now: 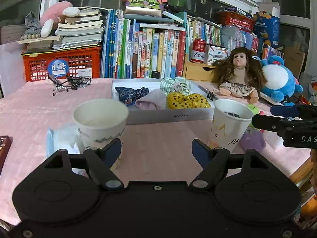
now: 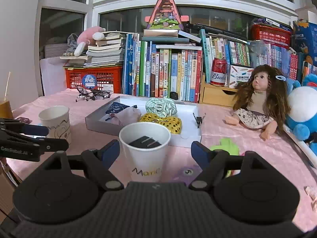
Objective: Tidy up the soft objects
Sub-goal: 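Withdraw both open tools from the tray back toward the table, then move the left tool to the white folded tissue while the right tool reaches the purple plush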
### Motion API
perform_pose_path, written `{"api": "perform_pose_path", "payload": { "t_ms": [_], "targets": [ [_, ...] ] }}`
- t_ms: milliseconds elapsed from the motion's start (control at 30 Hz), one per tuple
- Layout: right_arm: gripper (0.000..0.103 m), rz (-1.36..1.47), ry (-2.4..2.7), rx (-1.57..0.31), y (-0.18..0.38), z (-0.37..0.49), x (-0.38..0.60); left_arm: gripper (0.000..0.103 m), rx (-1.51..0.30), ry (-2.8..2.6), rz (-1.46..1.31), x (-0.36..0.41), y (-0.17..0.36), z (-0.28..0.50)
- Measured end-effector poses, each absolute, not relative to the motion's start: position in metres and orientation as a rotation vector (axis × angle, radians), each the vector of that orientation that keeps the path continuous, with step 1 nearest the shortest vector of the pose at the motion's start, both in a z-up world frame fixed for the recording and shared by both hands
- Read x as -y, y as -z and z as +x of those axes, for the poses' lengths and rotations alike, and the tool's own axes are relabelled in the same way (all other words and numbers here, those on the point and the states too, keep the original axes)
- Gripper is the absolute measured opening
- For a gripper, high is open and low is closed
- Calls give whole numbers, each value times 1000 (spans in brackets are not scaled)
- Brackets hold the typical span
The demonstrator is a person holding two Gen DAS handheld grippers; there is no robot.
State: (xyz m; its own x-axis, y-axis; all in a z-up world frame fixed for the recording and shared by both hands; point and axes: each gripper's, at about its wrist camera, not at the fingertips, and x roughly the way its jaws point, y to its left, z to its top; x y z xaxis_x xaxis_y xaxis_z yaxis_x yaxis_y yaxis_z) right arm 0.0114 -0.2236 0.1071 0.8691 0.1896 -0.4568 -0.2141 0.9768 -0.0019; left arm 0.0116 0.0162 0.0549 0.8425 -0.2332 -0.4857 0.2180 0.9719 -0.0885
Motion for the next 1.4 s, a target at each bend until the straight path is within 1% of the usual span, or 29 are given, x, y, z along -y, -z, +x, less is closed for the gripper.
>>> {"api": "perform_pose_path", "payload": {
  "t_ms": [100,233,533,1400],
  "targets": [
    [90,-51,-201,-464,-102,9,225,80,-518,221,-31,-21,-48,8],
    [96,-60,-192,-461,-94,6,224,83,-517,194,-28,-27,-42,4],
    [102,-66,-173,-458,-84,4,222,87,-529,135,-65,-46,-31,3],
    [103,-88,-41,-509,-53,13,233,88,-528,-77,-55,-73,-7,17]
  ]
}}
